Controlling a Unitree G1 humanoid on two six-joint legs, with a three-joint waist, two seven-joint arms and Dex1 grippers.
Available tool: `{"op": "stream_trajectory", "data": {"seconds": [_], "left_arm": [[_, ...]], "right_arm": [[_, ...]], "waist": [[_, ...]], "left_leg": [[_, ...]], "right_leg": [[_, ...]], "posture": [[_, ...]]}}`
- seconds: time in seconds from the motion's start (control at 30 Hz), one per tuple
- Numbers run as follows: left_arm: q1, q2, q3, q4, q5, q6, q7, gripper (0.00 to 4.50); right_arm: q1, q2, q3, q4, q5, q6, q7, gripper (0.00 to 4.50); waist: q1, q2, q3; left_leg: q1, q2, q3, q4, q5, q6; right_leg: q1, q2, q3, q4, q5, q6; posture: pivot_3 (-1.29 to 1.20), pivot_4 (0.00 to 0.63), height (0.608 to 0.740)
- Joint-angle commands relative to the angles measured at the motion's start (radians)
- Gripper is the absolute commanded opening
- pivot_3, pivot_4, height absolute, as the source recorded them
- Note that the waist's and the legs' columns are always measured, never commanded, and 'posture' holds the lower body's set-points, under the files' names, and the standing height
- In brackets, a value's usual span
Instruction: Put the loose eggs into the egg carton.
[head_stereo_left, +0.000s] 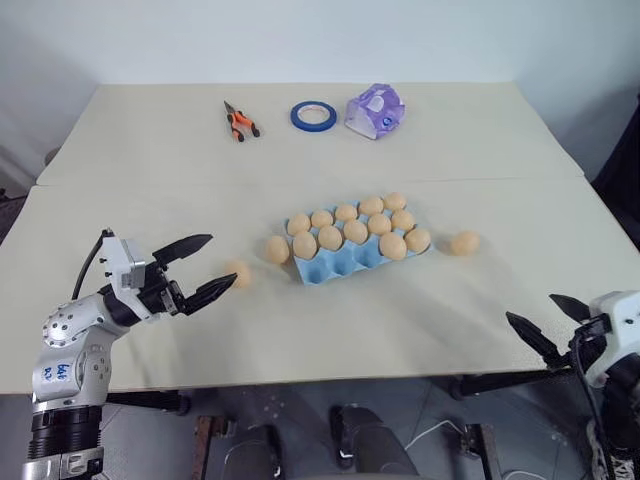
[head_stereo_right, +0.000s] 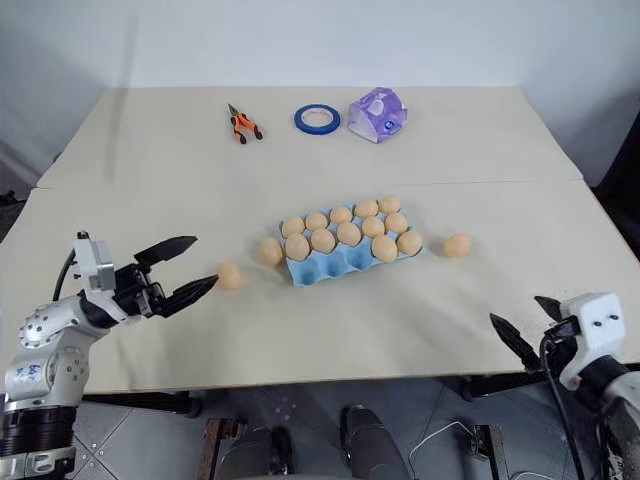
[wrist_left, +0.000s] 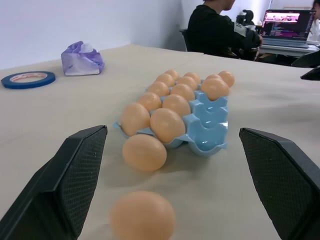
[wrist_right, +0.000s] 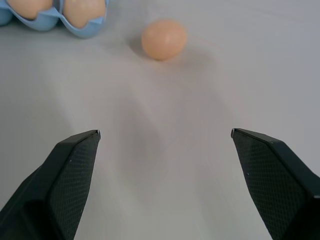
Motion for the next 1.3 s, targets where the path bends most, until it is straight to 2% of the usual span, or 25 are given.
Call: {"op": "stream_trajectory", "data": {"seconds": [0.03,0.13,0.27,0.37,0.47,0.53,0.87,0.97,1.13,1.3], "left_arm": [[-0.014,0.000,0.006,0.005,0.000,-0.022,-0.006,4.50],[-0.016,-0.002,0.004,0.004,0.000,-0.024,-0.005,4.50],[-0.008,-0.015,-0.006,-0.013,-0.001,-0.024,0.007,4.50],[-0.006,-0.023,-0.006,-0.023,-0.002,-0.023,0.017,4.50],[0.005,-0.024,-0.003,-0.037,-0.005,-0.023,0.025,4.50],[0.019,-0.025,0.003,-0.049,-0.005,-0.025,0.032,4.50],[0.047,-0.030,0.007,-0.076,-0.008,-0.025,0.051,4.50],[0.042,-0.031,0.006,-0.072,-0.006,-0.026,0.056,4.50],[0.037,-0.033,0.005,-0.068,-0.004,-0.027,0.059,4.50],[0.040,-0.037,0.003,-0.066,-0.003,-0.031,0.057,4.50]], "right_arm": [[-0.028,0.007,-0.011,0.005,0.020,-0.031,-0.014,4.40],[-0.115,0.025,0.037,0.024,0.031,-0.009,-0.056,4.40],[-0.404,0.078,0.170,0.234,-0.043,-0.011,-0.176,4.40],[-0.517,0.094,0.218,0.356,-0.080,-0.040,-0.198,4.40],[-0.580,0.100,0.251,0.433,-0.097,-0.061,-0.201,4.40],[-0.634,0.110,0.275,0.500,-0.109,-0.079,-0.202,4.40],[-0.754,0.120,0.362,0.770,-0.206,-0.231,-0.202,4.40],[-0.778,0.133,0.357,0.814,-0.205,-0.265,-0.209,3.85],[-0.777,0.137,0.355,0.822,-0.211,-0.293,-0.209,2.22],[-0.747,0.128,0.350,0.708,-0.196,-0.267,-0.211,1.79]], "waist": [[0.000,0.000,0.000],[-0.005,0.000,0.000],[-0.020,-0.001,0.000],[-0.022,-0.001,0.000],[-0.010,0.000,0.000],[-0.006,0.000,0.000],[-0.004,0.000,0.000],[-0.005,0.000,0.000],[-0.008,0.000,0.000],[-0.010,0.000,0.000]], "left_leg": [[0.000,0.000,0.000,0.000,0.000,0.000],[0.000,0.000,0.000,0.001,0.001,0.002],[0.000,-0.001,0.001,0.000,0.003,0.005],[-0.001,-0.003,0.001,0.000,0.004,0.006],[-0.003,-0.003,0.000,-0.002,0.004,0.006],[-0.004,-0.002,0.001,-0.002,0.004,0.008],[-0.005,0.000,0.004,-0.001,0.003,0.006],[-0.004,0.000,0.004,-0.001,0.003,0.006],[-0.004,0.000,0.004,-0.001,0.004,0.006],[-0.004,0.000,0.004,-0.001,0.004,0.006]], "right_leg": [[0.000,0.000,0.000,0.000,0.000,-0.001],[0.001,0.000,0.001,-0.003,0.002,-0.004],[0.003,0.000,0.002,-0.008,0.003,-0.010],[0.003,-0.001,0.004,-0.010,0.004,-0.011],[0.000,-0.002,0.003,-0.009,0.006,-0.008],[-0.001,-0.001,0.003,-0.008,0.012,0.004],[-0.003,0.001,0.004,-0.008,0.010,0.004],[-0.003,0.000,0.005,-0.008,0.010,0.004],[-0.003,0.000,0.005,-0.007,0.010,0.004],[-0.003,0.000,0.005,-0.007,0.010,0.004]], "posture": [[0.00,0.150,0.740],[0.00,0.150,0.740],[0.00,0.150,0.740],[0.00,0.150,0.740],[0.00,0.150,0.740],[0.00,0.150,0.740],[0.00,0.150,0.740],[0.00,0.150,0.740],[0.00,0.150,0.740],[0.00,0.150,0.740]]}}
